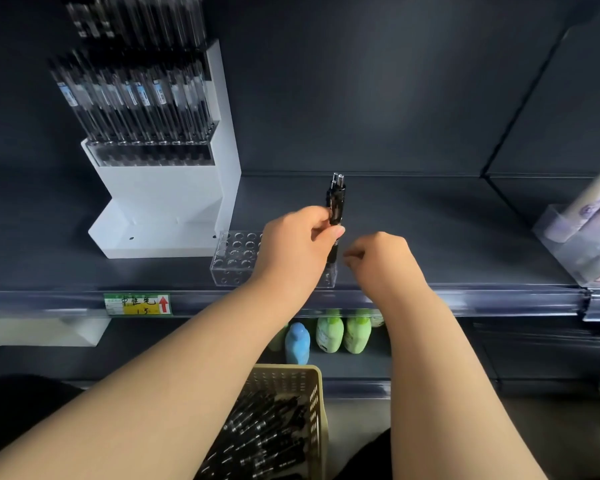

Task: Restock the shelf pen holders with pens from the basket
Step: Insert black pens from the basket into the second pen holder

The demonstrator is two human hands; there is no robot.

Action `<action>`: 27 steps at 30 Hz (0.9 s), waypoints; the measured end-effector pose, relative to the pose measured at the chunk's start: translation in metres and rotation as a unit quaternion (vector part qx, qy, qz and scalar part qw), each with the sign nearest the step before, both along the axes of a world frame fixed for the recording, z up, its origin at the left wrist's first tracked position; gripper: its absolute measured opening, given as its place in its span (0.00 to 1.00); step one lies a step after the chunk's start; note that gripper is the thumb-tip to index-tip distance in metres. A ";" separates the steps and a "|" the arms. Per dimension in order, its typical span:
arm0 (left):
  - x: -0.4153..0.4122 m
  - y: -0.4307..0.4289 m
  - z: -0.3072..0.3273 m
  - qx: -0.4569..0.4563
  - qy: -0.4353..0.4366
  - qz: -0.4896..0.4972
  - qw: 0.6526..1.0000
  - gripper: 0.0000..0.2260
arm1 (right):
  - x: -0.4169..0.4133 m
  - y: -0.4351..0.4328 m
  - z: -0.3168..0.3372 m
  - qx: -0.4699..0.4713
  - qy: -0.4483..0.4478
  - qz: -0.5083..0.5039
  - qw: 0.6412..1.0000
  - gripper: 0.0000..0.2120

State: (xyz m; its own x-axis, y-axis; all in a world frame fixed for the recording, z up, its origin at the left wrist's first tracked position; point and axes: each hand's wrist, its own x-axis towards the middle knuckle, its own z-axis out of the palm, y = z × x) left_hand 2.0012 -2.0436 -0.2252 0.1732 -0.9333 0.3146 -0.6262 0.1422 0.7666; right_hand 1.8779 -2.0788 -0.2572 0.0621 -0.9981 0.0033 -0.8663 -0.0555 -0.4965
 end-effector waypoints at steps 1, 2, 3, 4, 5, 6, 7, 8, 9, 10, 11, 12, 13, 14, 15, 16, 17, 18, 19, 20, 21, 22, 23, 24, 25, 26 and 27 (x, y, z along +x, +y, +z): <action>0.000 -0.001 0.000 0.003 -0.015 0.000 1.000 0.06 | 0.000 0.001 0.000 -0.001 0.003 0.002 1.000 0.09; 0.000 -0.001 -0.001 0.009 -0.027 0.000 1.000 0.06 | 0.001 0.001 -0.001 -0.001 0.007 0.004 1.000 0.08; 0.001 -0.002 -0.002 0.019 -0.035 0.001 0.999 0.06 | 0.001 0.002 -0.001 -0.001 0.011 0.005 1.000 0.08; 0.001 -0.002 -0.003 0.031 -0.039 0.004 0.999 0.06 | 0.002 0.002 -0.001 -0.001 0.016 0.007 1.000 0.08; 0.002 -0.003 -0.005 0.045 -0.043 0.008 0.998 0.06 | 0.003 0.003 -0.001 0.000 0.017 0.008 1.000 0.08; 0.002 -0.004 -0.008 0.058 -0.048 0.009 0.997 0.06 | 0.003 0.003 -0.001 0.001 0.016 0.010 1.000 0.08; 0.002 -0.005 -0.010 0.070 -0.054 0.008 0.996 0.06 | 0.004 0.004 -0.002 0.001 0.013 0.011 1.000 0.08; 0.002 -0.006 -0.013 0.078 -0.059 0.006 0.995 0.06 | 0.004 0.004 -0.002 0.000 0.012 0.012 1.000 0.08; 0.002 -0.006 -0.014 0.082 -0.062 0.004 0.995 0.06 | 0.004 0.004 -0.002 -0.002 0.011 0.014 1.000 0.08; 0.002 -0.006 -0.016 0.083 -0.064 0.004 0.994 0.06 | 0.005 0.004 -0.002 -0.003 0.010 0.017 1.000 0.08; 0.002 -0.006 -0.017 0.081 -0.069 0.004 0.994 0.07 | 0.005 0.005 -0.002 -0.004 0.010 0.019 1.000 0.08; 0.002 -0.006 -0.017 0.080 -0.076 0.003 0.994 0.08 | 0.005 0.005 -0.003 -0.004 0.009 0.021 1.000 0.09; 0.002 -0.007 -0.017 0.079 -0.084 0.000 0.993 0.08 | 0.006 0.006 -0.003 -0.004 0.010 0.021 1.000 0.09; 0.001 -0.007 -0.016 0.079 -0.093 -0.005 0.993 0.09 | 0.006 0.006 -0.003 -0.004 0.011 0.020 1.000 0.09; 0.001 -0.008 -0.015 0.078 -0.102 -0.010 0.992 0.09 | 0.006 0.006 -0.003 -0.004 0.013 0.019 1.000 0.09; 0.000 -0.009 -0.014 0.076 -0.110 -0.015 0.991 0.09 | 0.006 0.005 -0.004 -0.003 0.014 0.019 1.000 0.09; 0.000 -0.011 -0.013 0.075 -0.118 -0.019 0.990 0.09 | 0.007 0.005 -0.004 -0.003 0.015 0.018 1.000 0.09; -0.001 -0.012 -0.012 0.075 -0.126 -0.020 0.989 0.09 | 0.007 0.004 -0.004 -0.001 0.016 0.018 1.000 0.09; -0.001 -0.013 -0.012 0.074 -0.133 -0.021 0.988 0.09 | 0.008 0.004 -0.005 0.001 0.018 0.018 1.000 0.09; -0.001 -0.013 -0.011 0.072 -0.139 -0.023 0.987 0.09 | 0.008 0.004 -0.005 0.001 0.020 0.017 1.000 0.08; -0.001 -0.013 -0.012 0.068 -0.144 -0.025 0.987 0.09 | 0.008 0.004 -0.005 0.002 0.023 0.016 1.000 0.08; -0.001 -0.012 -0.012 0.065 -0.149 -0.027 0.986 0.09 | 0.008 0.004 -0.005 0.002 0.024 0.015 1.000 0.09; -0.002 -0.011 -0.012 0.062 -0.154 -0.029 0.986 0.09 | 0.008 0.004 -0.006 0.003 0.025 0.014 1.000 0.09; -0.003 -0.010 -0.012 0.062 -0.159 -0.030 0.985 0.08 | 0.009 0.004 -0.006 0.002 0.026 0.013 1.000 0.09; -0.003 -0.009 -0.013 0.061 -0.164 -0.030 0.984 0.08 | 0.009 0.004 -0.006 0.000 0.027 0.014 1.000 0.09; -0.003 -0.009 -0.013 0.058 -0.170 -0.028 0.983 0.08 | 0.009 0.005 -0.006 -0.001 0.029 0.015 0.999 0.09; -0.003 -0.008 -0.014 0.055 -0.175 -0.026 0.983 0.07 | 0.009 0.005 -0.006 -0.001 0.031 0.015 0.999 0.09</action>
State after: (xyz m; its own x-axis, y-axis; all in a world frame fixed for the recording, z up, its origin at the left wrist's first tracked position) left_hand 1.9978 -2.0516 -0.2389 0.0230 -0.9696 0.2438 -0.8480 0.1103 0.5184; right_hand 1.8870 -2.0737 -0.2627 0.0929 -0.9957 0.0013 -0.8935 -0.0839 -0.4412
